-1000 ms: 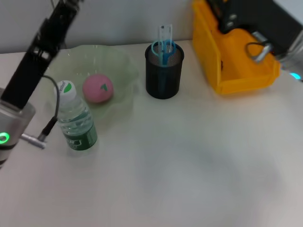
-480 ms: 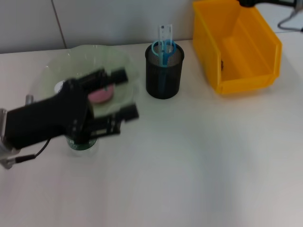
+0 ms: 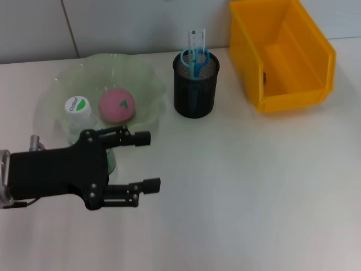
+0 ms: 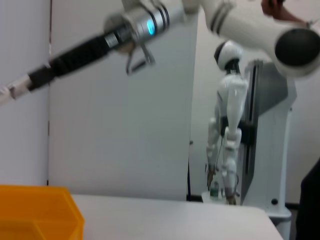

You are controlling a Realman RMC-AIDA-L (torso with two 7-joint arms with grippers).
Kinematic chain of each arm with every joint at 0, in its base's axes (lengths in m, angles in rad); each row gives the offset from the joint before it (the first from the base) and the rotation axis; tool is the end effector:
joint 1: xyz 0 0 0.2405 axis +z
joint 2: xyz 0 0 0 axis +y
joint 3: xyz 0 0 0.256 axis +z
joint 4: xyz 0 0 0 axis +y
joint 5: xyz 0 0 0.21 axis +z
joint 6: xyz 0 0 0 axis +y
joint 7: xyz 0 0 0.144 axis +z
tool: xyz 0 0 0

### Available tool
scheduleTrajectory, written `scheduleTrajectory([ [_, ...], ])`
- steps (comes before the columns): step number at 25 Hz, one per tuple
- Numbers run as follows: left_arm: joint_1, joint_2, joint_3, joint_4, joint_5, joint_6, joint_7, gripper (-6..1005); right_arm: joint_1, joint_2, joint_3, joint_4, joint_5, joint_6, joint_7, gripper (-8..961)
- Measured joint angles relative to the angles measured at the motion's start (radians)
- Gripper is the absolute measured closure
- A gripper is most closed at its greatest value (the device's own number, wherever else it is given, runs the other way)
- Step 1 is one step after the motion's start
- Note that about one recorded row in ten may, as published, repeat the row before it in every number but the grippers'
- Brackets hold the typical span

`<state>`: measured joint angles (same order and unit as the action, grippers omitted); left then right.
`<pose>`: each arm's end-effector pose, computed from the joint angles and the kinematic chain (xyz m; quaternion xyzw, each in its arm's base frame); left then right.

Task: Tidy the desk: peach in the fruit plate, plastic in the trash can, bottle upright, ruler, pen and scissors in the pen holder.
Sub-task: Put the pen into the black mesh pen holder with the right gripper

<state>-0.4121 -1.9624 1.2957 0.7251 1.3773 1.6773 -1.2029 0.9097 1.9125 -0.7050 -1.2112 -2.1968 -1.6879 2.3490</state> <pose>-0.2187 0.2945 0.0067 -0.9399 -0.0456 -0.3369 0.0315 0.0940 0.4243 0.1435 -0.9304 0.2777 0.1555 0.1818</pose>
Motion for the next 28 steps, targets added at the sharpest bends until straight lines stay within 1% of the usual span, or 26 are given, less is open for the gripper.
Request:
scheduleTrajectory([
  [1,0.008,-0.026,-0.053,0.026,0.087,0.005,0.0,186,0.03,-0.008,-0.003,-0.003,-0.038,-0.018,0.024,815],
  [3,0.008,-0.036,-0.072,0.028,0.119,0.009,0.0,186,0.085,-0.024,-0.011,-0.001,-0.114,-0.057,0.062,814],
  [4,0.008,-0.036,-0.072,0.028,0.119,0.009,0.0,186,0.146,-0.036,-0.018,0.016,-0.205,-0.103,0.087,814],
  [5,0.012,-0.044,-0.081,0.029,0.132,0.011,0.002,186,0.146,-0.036,-0.018,0.016,-0.205,-0.103,0.087,814],
  [8,0.019,-0.05,-0.09,0.029,0.134,0.011,0.006,186,0.229,-0.04,-0.024,0.049,-0.336,-0.15,0.101,814],
  [12,0.026,-0.058,-0.11,0.028,0.138,0.009,0.009,186,0.308,-0.036,-0.04,0.117,-0.485,-0.162,0.105,815],
  [15,0.026,-0.061,-0.121,0.023,0.138,0.008,0.009,186,0.336,-0.03,-0.052,0.147,-0.546,-0.149,0.108,815],
  [19,0.027,-0.064,-0.138,0.015,0.14,0.003,0.005,186,0.346,-0.027,-0.085,0.194,-0.569,-0.121,0.111,815],
  [22,0.027,-0.065,-0.138,0.015,0.14,0.003,0.002,186,0.345,-0.027,-0.111,0.247,-0.569,-0.072,0.112,814],
  [24,0.027,-0.072,-0.136,0.013,0.148,0.005,-0.002,186,0.346,-0.027,-0.123,0.289,-0.569,-0.03,0.11,814],
  [28,0.027,-0.073,-0.135,0.012,0.149,0.006,-0.002,186,0.351,-0.025,-0.158,0.367,-0.565,0.05,0.104,814],
])
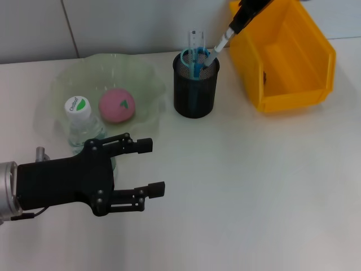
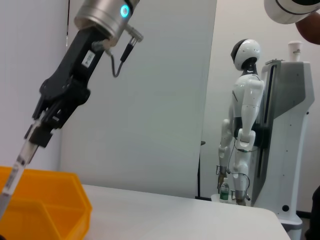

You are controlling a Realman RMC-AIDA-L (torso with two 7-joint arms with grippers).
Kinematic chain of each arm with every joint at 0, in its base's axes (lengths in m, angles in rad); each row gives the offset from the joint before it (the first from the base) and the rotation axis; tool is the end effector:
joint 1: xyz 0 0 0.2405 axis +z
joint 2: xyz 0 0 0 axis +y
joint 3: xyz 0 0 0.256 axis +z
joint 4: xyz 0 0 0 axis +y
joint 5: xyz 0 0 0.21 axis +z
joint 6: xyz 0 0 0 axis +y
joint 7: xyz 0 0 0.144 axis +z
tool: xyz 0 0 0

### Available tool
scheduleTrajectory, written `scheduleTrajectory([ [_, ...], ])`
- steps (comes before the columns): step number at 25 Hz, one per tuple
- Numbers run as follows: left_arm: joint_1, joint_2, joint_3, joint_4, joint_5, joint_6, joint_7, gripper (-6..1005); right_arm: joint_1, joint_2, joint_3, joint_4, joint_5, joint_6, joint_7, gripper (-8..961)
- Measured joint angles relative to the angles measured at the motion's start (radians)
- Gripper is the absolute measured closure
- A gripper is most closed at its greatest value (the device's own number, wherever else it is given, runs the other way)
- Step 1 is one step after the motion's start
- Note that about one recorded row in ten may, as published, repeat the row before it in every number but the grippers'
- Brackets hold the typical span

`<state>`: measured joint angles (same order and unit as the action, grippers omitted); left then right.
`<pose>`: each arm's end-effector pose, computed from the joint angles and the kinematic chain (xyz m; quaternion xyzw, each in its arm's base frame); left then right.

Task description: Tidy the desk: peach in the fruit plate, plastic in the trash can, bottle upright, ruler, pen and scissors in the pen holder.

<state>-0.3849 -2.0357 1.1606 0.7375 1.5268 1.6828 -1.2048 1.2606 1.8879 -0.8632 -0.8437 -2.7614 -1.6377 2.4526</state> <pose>-0.2275 0.2873 -0.0058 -0.9406 -0.0685 -0.3290 0.0488 0.0645 0.4668 0.0872 -0.9203 0.3054 -0.1347 0.2039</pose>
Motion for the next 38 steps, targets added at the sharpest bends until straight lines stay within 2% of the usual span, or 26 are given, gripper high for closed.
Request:
scheduleTrajectory([
  [7,-0.001,-0.005,0.006,-0.009,0.003,0.001,-0.015,186,0.011,0.012,-0.034,0.099,0.002,0.118,-0.006,813],
  [21,-0.004,-0.01,0.006,-0.009,0.003,0.004,-0.025,185,0.025,0.045,-0.034,0.214,0.005,0.23,-0.016,811],
  [32,-0.007,-0.01,0.007,-0.009,0.003,0.016,-0.036,185,0.023,0.047,-0.034,0.221,0.0,0.239,0.013,810],
  [38,-0.008,-0.007,0.0,-0.009,0.003,0.032,-0.04,185,0.018,0.053,-0.034,0.211,0.001,0.269,0.031,590],
])
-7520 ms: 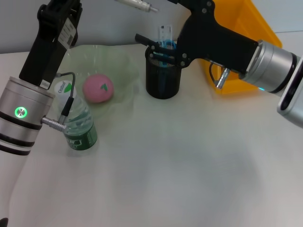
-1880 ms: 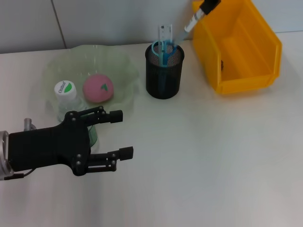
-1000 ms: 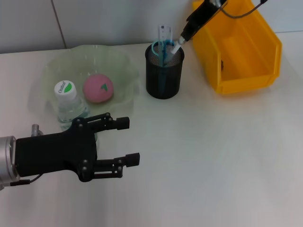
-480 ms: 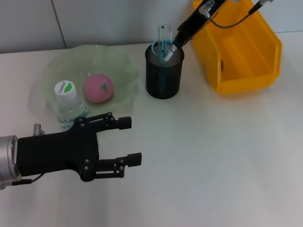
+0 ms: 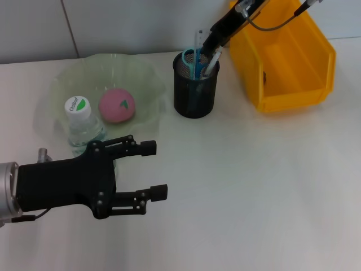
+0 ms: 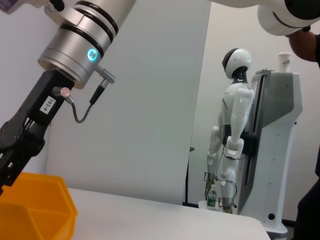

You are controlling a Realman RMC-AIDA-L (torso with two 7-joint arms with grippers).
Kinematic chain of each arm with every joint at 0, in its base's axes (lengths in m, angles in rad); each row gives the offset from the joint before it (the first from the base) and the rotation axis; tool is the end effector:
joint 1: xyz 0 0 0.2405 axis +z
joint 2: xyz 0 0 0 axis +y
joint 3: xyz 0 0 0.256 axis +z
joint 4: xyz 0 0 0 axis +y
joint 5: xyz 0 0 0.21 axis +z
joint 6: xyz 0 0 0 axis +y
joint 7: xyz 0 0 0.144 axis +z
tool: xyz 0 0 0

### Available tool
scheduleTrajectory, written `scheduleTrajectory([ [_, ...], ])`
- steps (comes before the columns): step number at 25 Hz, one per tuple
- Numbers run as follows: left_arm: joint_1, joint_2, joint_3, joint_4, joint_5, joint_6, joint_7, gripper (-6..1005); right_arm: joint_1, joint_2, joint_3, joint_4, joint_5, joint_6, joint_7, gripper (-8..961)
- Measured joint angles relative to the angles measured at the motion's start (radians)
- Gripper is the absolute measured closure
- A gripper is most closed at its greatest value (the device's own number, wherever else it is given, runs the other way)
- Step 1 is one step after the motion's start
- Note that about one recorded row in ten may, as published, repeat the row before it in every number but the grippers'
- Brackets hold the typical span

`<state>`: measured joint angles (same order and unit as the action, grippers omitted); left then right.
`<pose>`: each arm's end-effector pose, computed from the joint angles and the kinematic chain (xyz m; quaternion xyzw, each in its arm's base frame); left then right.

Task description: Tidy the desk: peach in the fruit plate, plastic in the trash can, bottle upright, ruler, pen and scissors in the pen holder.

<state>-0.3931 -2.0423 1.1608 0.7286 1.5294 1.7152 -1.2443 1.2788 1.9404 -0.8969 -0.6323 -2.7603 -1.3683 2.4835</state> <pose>-0.2231 0.2835 -0.0082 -0.9371 -0.0827 -0.3384 0.0238 0.0813 0.4808 0.0329 -0.9113 0.3277 -0.1190 0.2188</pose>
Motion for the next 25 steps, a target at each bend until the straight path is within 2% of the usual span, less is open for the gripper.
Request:
scheduleTrajectory([
  [5,0.0,0.004,0.003,0.0,0.0,0.003,0.0,185,-0.003,0.012,0.004,-0.024,0.002,0.003,0.001,415],
  [9,0.004,0.008,0.005,0.0,0.0,0.009,0.0,185,-0.03,0.038,0.011,-0.1,0.02,-0.002,0.001,348],
  [10,0.004,0.008,0.005,0.0,0.0,0.009,0.0,185,-0.03,0.038,0.011,-0.1,0.02,-0.002,0.001,332],
  [11,0.008,0.011,0.005,0.0,0.001,0.011,0.0,185,-0.089,0.067,0.009,-0.203,0.054,-0.023,-0.002,315],
  [12,0.008,0.011,0.005,0.0,0.001,0.011,0.0,185,-0.089,0.067,0.009,-0.203,0.054,-0.023,-0.002,298],
  [14,0.012,0.013,0.006,0.0,0.002,0.011,0.0,185,-0.193,0.109,-0.007,-0.362,0.129,-0.045,-0.02,265],
  [15,0.014,0.013,0.005,0.0,0.006,0.011,0.0,185,-0.248,0.125,-0.017,-0.441,0.177,-0.05,-0.035,248],
  [16,0.016,0.013,0.001,0.0,0.02,0.011,0.002,185,-0.357,0.14,-0.05,-0.536,0.312,-0.051,-0.074,248],
  [17,0.016,0.013,0.001,0.0,0.02,0.011,0.002,185,-0.357,0.14,-0.05,-0.536,0.312,-0.051,-0.074,248],
  [18,0.017,0.012,-0.001,0.0,0.027,0.011,0.004,185,-0.397,0.14,-0.063,-0.555,0.377,-0.049,-0.096,247],
  [20,0.021,0.011,-0.003,0.0,0.035,0.012,0.006,185,-0.502,0.135,-0.083,-0.566,0.572,-0.041,-0.183,247],
  [21,0.023,0.011,-0.004,-0.001,0.036,0.012,0.005,185,-0.601,0.133,-0.078,-0.537,0.768,-0.044,-0.323,247],
  [22,0.024,0.01,-0.006,-0.002,0.035,0.012,0.003,185,-0.644,0.132,-0.074,-0.511,0.854,-0.058,-0.397,247],
  [23,0.024,0.01,-0.006,-0.002,0.035,0.012,0.003,185,-0.644,0.132,-0.074,-0.511,0.854,-0.058,-0.397,247],
  [25,0.028,0.007,-0.022,-0.007,0.035,0.012,0.002,186,-0.705,0.127,-0.067,-0.448,0.993,-0.102,-0.535,246],
])
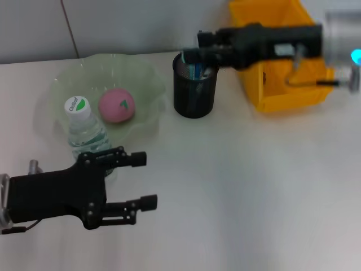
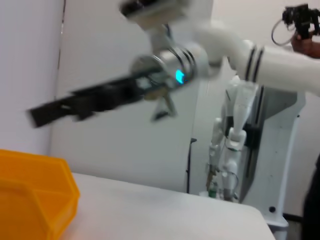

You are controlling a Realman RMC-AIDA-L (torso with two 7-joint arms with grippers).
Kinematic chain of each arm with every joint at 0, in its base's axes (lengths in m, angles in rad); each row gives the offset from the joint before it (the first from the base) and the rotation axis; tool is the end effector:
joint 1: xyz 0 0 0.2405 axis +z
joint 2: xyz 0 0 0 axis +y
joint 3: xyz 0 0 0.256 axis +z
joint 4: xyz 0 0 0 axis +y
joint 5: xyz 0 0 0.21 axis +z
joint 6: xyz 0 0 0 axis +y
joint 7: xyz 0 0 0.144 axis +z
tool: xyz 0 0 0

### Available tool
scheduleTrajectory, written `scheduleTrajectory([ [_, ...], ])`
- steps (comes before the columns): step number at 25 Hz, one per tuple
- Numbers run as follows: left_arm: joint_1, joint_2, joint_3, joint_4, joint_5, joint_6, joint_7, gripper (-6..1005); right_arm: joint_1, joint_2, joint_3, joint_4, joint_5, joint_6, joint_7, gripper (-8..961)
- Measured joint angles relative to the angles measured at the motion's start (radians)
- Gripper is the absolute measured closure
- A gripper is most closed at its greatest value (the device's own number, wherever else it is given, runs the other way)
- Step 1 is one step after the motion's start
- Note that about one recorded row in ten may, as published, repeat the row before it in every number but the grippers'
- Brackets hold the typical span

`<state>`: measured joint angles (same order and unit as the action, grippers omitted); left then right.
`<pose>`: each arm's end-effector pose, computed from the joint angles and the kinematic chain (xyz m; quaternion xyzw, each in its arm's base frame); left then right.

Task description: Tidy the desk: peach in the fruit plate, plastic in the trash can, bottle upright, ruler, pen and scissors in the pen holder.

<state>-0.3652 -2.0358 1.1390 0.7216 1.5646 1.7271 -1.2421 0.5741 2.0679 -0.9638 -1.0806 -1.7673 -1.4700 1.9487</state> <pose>-0.2369 0.2754 -0.0061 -0.9394 -0.0984 -0.3273 0.0264 0.1552 0.3767 0.0475 -0.9212 0.2374 0.2822 0.1237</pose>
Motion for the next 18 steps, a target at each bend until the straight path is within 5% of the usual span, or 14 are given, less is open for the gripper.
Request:
scheduleTrajectory([
  [9,0.009,-0.019,-0.067,-0.084,0.013,-0.037,0.045,185,-0.092,-0.058,0.122,0.463,0.1,-0.172,-0.611,247],
  [18,0.013,-0.021,-0.059,-0.112,0.026,-0.079,0.082,186,-0.117,-0.043,0.124,0.554,-0.011,-0.166,-0.82,246],
])
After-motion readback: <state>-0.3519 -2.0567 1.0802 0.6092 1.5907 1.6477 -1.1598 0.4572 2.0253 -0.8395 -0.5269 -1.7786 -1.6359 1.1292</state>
